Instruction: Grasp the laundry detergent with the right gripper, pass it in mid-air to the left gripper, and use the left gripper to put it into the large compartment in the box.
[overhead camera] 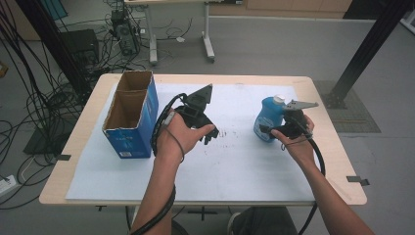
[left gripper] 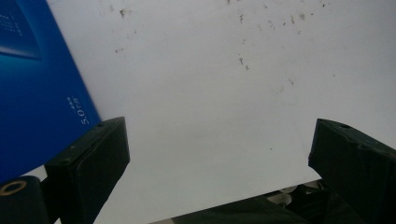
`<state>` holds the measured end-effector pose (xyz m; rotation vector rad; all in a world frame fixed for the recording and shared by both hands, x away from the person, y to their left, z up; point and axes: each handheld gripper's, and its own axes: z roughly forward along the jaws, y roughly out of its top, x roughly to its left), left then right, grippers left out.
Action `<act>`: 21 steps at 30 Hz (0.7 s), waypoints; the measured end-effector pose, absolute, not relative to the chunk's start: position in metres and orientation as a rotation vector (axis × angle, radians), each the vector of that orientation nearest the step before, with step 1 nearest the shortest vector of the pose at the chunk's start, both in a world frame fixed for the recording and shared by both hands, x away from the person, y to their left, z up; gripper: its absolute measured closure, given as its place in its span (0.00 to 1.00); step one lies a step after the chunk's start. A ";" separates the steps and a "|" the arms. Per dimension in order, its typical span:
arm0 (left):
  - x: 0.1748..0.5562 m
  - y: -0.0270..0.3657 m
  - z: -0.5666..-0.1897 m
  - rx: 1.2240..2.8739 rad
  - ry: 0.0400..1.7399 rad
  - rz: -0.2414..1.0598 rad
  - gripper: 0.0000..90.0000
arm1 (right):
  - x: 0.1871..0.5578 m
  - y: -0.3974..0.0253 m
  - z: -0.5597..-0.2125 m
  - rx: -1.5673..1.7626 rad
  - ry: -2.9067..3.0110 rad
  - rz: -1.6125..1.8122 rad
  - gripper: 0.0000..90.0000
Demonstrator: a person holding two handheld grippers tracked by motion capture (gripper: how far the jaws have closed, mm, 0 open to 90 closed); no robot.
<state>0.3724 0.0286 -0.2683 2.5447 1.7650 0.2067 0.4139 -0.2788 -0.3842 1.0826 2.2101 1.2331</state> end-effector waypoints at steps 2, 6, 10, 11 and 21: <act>0.372 0.028 -0.269 2.543 1.767 0.205 0.06 | 0.414 -0.279 -0.384 1.086 2.210 1.233 0.02; 0.373 0.028 -0.269 2.547 1.761 0.204 0.06 | 0.414 -0.279 -0.385 1.088 2.206 1.231 0.02; 0.373 0.028 -0.269 2.548 1.762 0.206 0.06 | 0.414 -0.279 -0.385 1.084 2.203 1.233 0.02; 0.373 0.028 -0.269 2.548 1.762 0.206 0.06 | 0.414 -0.279 -0.385 1.084 2.203 1.233 0.02; 0.373 0.028 -0.268 2.546 1.764 0.206 0.06 | 0.414 -0.278 -0.386 1.075 2.198 1.236 0.02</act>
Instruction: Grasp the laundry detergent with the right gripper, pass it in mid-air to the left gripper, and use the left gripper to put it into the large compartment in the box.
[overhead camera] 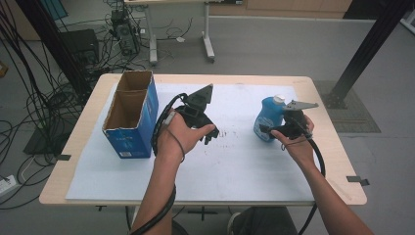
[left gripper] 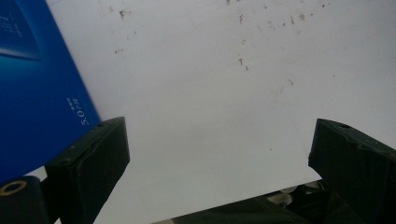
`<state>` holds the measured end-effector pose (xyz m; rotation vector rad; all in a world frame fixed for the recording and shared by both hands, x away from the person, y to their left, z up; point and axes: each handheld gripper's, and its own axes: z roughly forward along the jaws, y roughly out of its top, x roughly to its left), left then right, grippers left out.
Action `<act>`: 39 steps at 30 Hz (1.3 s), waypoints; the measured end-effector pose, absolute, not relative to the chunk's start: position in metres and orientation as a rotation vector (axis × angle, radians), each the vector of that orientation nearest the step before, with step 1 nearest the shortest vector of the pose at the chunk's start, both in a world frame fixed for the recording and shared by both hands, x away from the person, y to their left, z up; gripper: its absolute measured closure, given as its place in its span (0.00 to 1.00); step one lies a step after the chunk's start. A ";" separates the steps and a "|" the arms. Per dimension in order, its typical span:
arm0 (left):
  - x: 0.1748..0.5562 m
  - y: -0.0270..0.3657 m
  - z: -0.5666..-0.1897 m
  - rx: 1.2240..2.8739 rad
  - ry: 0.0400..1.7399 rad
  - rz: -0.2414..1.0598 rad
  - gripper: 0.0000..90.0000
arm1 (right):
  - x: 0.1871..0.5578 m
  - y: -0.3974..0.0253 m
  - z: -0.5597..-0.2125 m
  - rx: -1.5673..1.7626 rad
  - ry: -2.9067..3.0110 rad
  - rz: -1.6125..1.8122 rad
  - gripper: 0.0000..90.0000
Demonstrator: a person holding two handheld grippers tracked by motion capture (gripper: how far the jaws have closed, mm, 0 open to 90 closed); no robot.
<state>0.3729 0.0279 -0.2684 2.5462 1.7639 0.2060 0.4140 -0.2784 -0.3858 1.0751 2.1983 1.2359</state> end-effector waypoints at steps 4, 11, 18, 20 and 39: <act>0.373 0.028 -0.269 2.546 1.762 0.207 0.06 | 0.413 -0.278 -0.387 1.061 2.196 1.236 0.03; 0.373 0.027 -0.268 2.548 1.761 0.206 0.06 | 0.412 -0.280 -0.389 1.065 2.192 1.235 0.02; 0.373 0.027 -0.268 2.548 1.761 0.209 0.06 | 0.413 -0.280 -0.390 1.063 2.191 1.236 0.02; 0.373 0.027 -0.268 2.549 1.761 0.209 0.06 | 0.413 -0.280 -0.390 1.065 2.192 1.236 0.02; 0.374 0.025 -0.269 2.554 1.763 0.205 0.06 | 0.413 -0.280 -0.393 1.078 2.180 1.250 0.02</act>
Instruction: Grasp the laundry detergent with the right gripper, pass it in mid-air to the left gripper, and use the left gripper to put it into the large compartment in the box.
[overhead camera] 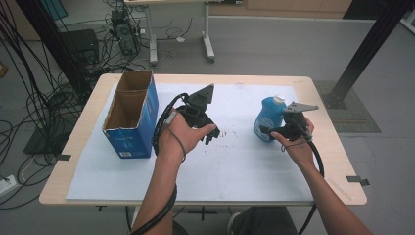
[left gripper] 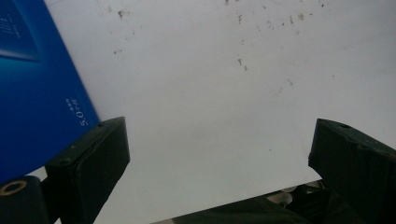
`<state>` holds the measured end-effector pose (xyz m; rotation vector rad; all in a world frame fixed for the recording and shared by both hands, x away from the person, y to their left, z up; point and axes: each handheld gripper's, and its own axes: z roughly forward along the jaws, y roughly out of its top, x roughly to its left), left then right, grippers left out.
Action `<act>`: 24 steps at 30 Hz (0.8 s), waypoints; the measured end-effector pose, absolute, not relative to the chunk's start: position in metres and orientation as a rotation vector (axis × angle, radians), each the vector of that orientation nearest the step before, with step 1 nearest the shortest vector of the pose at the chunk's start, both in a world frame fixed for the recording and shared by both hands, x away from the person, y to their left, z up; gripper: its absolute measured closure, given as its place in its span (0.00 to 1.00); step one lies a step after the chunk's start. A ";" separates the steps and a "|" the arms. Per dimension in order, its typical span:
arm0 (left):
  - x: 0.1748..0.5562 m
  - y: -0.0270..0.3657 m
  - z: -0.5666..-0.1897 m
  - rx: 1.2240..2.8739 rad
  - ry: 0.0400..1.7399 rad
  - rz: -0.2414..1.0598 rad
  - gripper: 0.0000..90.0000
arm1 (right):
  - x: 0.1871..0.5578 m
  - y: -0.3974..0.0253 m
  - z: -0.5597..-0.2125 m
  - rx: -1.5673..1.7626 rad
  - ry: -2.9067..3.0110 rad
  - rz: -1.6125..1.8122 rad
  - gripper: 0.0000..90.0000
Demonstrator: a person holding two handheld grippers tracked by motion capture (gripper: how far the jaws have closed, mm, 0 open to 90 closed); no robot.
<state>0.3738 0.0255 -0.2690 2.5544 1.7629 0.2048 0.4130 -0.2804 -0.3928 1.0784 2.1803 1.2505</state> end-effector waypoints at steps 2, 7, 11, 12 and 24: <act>0.374 0.025 -0.269 2.553 1.764 0.206 0.06 | 0.413 -0.280 -0.394 1.081 2.182 1.251 0.02; 0.374 0.026 -0.269 2.549 1.765 0.206 0.06 | 0.413 -0.280 -0.395 1.080 2.183 1.251 0.02; 0.375 0.025 -0.269 2.554 1.760 0.205 0.06 | 0.413 -0.280 -0.394 1.080 2.182 1.254 0.02; 0.375 0.025 -0.269 2.555 1.761 0.205 0.06 | 0.413 -0.281 -0.394 1.079 2.181 1.253 0.02; 0.374 0.026 -0.268 2.554 1.763 0.205 0.06 | 0.413 -0.280 -0.394 1.072 2.180 1.257 0.02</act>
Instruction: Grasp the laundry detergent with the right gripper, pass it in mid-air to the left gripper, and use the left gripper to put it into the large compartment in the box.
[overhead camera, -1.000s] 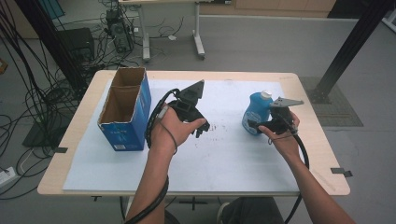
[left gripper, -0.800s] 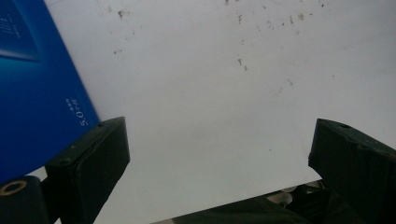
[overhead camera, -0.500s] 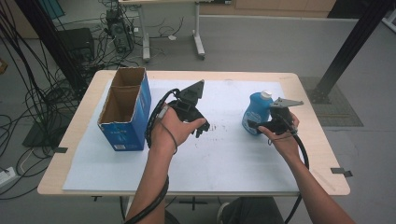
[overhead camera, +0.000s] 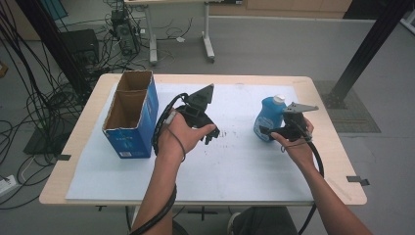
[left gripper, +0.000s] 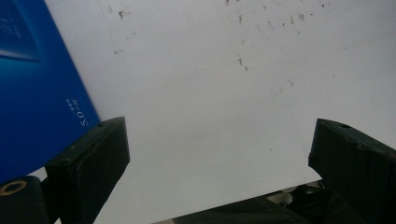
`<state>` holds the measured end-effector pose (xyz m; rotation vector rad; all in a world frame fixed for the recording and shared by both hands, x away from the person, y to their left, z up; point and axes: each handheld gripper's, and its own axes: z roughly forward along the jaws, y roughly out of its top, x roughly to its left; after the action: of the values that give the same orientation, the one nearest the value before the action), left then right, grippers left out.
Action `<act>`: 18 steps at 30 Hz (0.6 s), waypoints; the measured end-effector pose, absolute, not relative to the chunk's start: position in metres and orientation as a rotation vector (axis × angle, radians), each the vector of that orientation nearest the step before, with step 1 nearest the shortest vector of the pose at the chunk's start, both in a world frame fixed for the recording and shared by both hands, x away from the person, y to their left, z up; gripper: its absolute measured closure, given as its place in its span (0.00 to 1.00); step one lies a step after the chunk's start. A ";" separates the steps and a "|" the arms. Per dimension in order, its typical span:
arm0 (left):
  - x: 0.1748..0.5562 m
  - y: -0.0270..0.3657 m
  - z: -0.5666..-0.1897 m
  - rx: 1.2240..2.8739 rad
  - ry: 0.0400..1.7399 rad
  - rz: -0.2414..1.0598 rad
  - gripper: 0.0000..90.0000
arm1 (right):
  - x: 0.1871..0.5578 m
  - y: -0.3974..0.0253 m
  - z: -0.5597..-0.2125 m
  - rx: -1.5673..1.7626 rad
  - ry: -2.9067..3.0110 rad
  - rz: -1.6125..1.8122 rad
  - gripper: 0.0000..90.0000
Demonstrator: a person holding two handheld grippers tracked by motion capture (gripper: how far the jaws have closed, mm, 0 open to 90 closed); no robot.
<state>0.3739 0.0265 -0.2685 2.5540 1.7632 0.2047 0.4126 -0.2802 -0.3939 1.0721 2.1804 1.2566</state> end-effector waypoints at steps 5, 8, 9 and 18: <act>0.374 0.026 -0.268 2.552 1.760 0.208 0.06 | 0.413 -0.281 -0.394 1.070 2.177 1.261 0.02; 0.375 0.026 -0.268 2.551 1.759 0.208 0.06 | 0.413 -0.281 -0.394 1.075 2.176 1.261 0.02; 0.375 0.026 -0.268 2.553 1.757 0.207 0.06 | 0.413 -0.281 -0.394 1.077 2.175 1.260 0.02; 0.375 0.025 -0.269 2.554 1.760 0.205 0.06 | 0.413 -0.282 -0.394 1.082 2.170 1.262 0.02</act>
<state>0.3750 0.0251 -0.2689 2.5536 1.7603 0.2052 0.4133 -0.2822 -0.3944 1.0820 2.1701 1.2623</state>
